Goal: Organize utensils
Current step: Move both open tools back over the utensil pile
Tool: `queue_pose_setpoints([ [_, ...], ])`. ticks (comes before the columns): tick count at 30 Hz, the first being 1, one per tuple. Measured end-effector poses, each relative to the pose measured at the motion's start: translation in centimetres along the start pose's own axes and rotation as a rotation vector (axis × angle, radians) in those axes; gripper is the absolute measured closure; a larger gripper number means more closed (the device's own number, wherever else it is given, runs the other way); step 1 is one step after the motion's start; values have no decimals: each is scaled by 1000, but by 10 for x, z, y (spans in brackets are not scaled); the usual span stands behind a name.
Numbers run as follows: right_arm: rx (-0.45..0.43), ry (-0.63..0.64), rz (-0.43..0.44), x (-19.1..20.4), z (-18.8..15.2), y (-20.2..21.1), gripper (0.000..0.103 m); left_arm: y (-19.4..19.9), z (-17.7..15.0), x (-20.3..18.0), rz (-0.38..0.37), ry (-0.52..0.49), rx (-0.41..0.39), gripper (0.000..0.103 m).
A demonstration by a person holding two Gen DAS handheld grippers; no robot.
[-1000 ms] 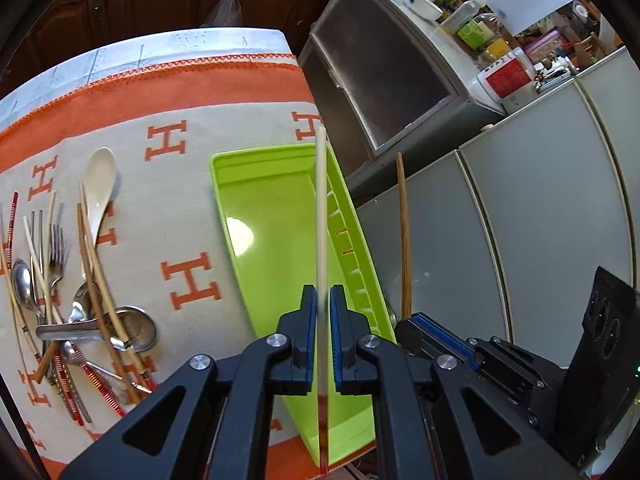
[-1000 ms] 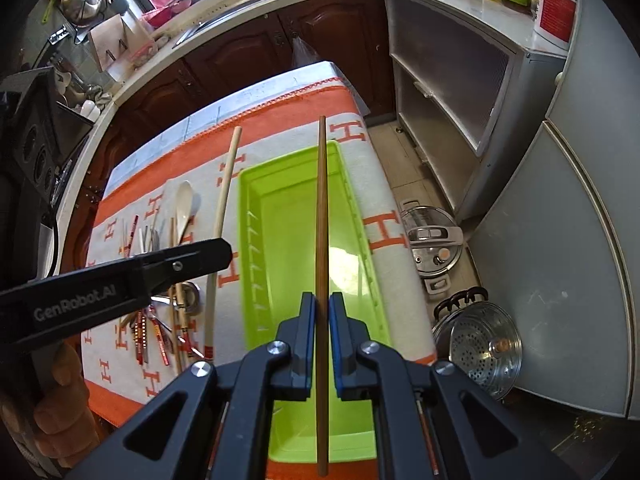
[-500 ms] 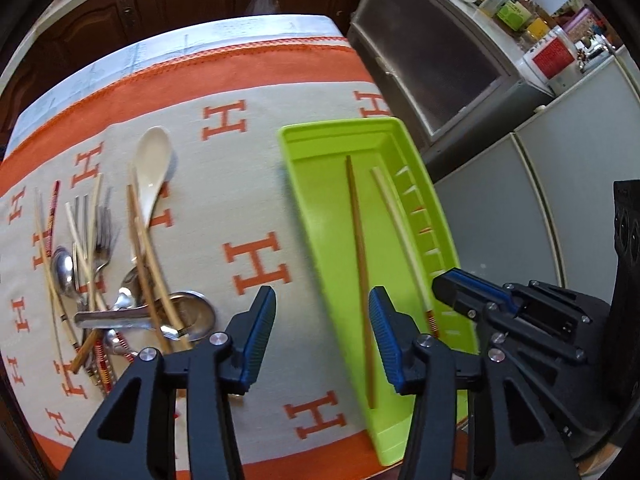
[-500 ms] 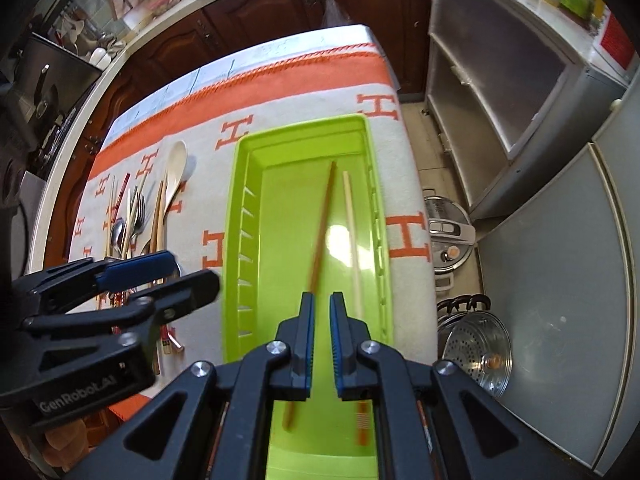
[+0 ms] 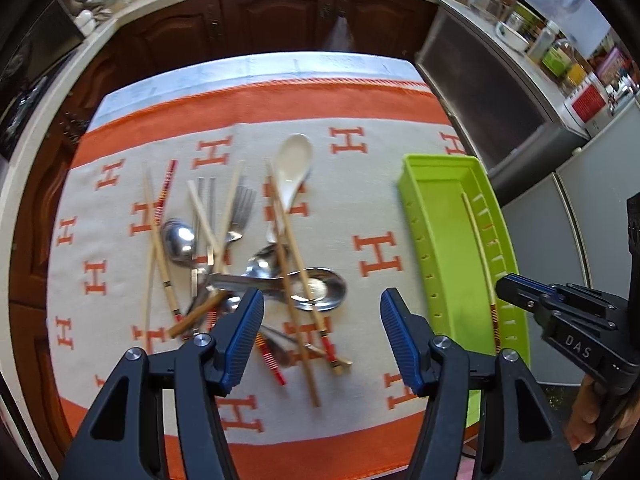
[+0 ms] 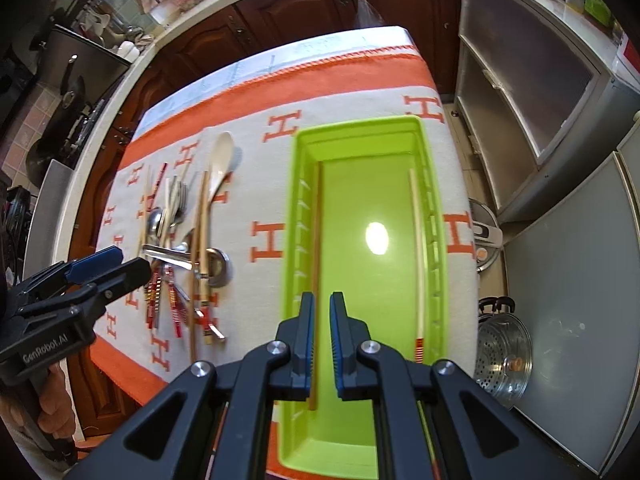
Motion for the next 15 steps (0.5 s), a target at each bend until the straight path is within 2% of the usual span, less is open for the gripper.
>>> queue_pose_setpoints([
  [8, -36, 60, 5, 38, -13, 12, 96, 32, -32, 50, 82, 42, -54, 36],
  [15, -49, 98, 13, 71, -26, 15, 96, 52, -65, 91, 151, 56, -89, 35],
])
Point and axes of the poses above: each gripper's, at about its wrist camera, not at the fingertips, and y roughly against the way its jaws point, x to its left, z to its top, the point moved 8 cm from there along -y, roughly the way its jaws point, and after that the axes turned 15 degrees about -y, right-handed, at the moved point
